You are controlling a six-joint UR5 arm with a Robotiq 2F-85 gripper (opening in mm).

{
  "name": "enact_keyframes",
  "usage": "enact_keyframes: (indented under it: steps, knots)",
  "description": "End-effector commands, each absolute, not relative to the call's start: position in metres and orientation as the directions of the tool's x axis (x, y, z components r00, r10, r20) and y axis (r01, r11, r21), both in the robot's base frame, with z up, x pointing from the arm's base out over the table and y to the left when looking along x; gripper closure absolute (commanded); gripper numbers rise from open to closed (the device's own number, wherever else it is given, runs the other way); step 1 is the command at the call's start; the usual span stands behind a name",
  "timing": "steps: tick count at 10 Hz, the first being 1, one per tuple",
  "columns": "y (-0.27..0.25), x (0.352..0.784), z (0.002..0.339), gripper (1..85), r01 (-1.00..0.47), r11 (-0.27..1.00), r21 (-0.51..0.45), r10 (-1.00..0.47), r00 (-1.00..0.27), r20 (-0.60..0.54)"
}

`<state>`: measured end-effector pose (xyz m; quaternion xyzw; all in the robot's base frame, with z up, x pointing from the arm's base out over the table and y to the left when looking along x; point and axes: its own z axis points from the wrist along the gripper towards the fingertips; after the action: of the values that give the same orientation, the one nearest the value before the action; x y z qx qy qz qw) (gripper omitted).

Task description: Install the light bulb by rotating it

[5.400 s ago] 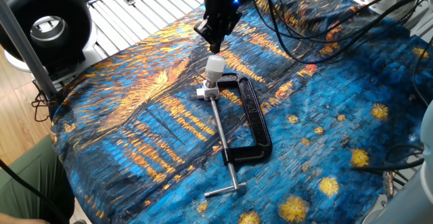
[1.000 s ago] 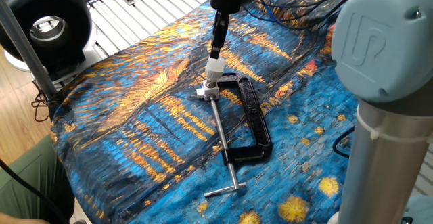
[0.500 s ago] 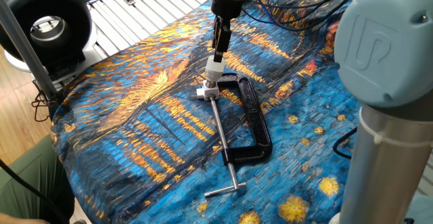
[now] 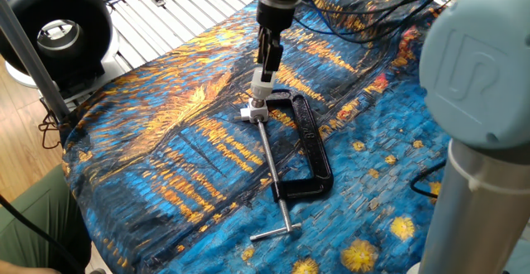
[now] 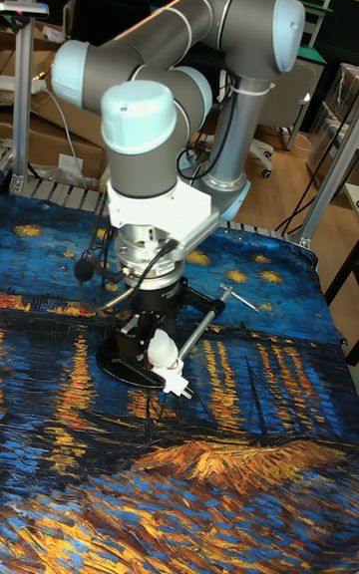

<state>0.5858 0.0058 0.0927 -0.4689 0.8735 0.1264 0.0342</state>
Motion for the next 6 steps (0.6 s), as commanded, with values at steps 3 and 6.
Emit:
enact_keyframes:
  steps: [3, 6]
  knots:
    - [0.0158, 0.5789, 0.0936, 19.7, -0.842, 0.506, 0.186, -0.822, -0.536, -0.190]
    - [0.0150, 0.5779, 0.0879, 26.0, -0.848, 0.503, 0.170, -0.826, -0.529, -0.194]
